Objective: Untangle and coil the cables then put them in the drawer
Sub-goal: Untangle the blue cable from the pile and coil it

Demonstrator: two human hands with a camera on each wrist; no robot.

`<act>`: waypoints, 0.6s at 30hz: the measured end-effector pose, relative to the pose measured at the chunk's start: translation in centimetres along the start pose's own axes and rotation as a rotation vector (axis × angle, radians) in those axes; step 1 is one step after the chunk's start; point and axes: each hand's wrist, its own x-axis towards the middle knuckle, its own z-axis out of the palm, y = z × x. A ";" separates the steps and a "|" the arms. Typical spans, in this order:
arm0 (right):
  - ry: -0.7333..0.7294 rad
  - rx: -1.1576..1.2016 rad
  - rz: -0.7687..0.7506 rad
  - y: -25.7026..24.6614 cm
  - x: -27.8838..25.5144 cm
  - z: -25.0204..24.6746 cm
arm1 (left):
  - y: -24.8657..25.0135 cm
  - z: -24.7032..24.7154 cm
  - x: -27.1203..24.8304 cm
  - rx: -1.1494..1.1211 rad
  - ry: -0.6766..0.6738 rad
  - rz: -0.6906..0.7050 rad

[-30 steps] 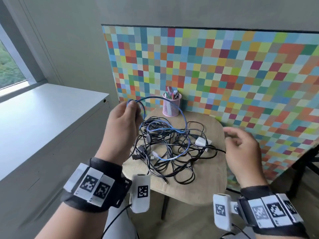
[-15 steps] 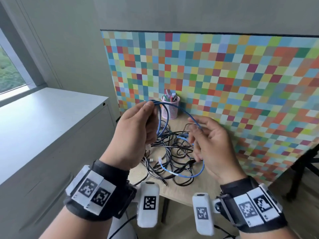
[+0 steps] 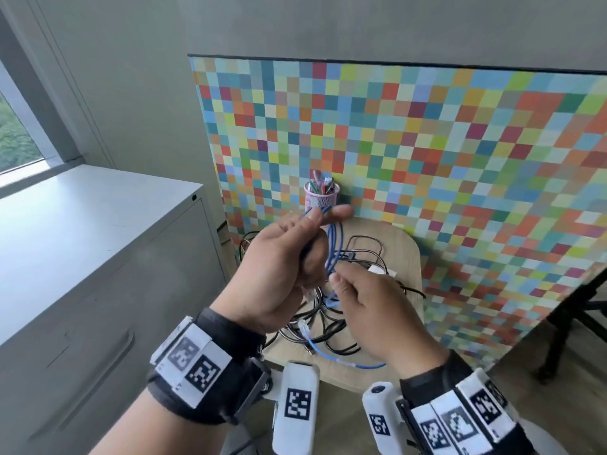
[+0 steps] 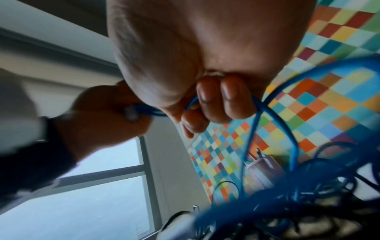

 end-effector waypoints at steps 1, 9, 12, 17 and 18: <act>-0.051 -0.057 -0.011 -0.7 -0.3 -0.2 | -0.2 0.1 0.2 0.071 0.054 0.040; -0.167 -0.407 -0.090 -2.8 -0.8 -1.7 | -1.2 1.5 -0.4 0.410 0.150 0.224; -0.186 -0.326 -0.060 -3.2 -0.9 -2.6 | -1.7 1.1 -0.1 0.424 0.142 0.264; -0.282 -0.068 -0.006 -4.4 -1.2 -3.2 | -2.6 0.5 0.1 0.818 0.118 0.346; -0.269 -0.057 -0.005 -4.4 -1.3 -3.5 | -2.6 0.2 0.2 0.997 0.096 0.350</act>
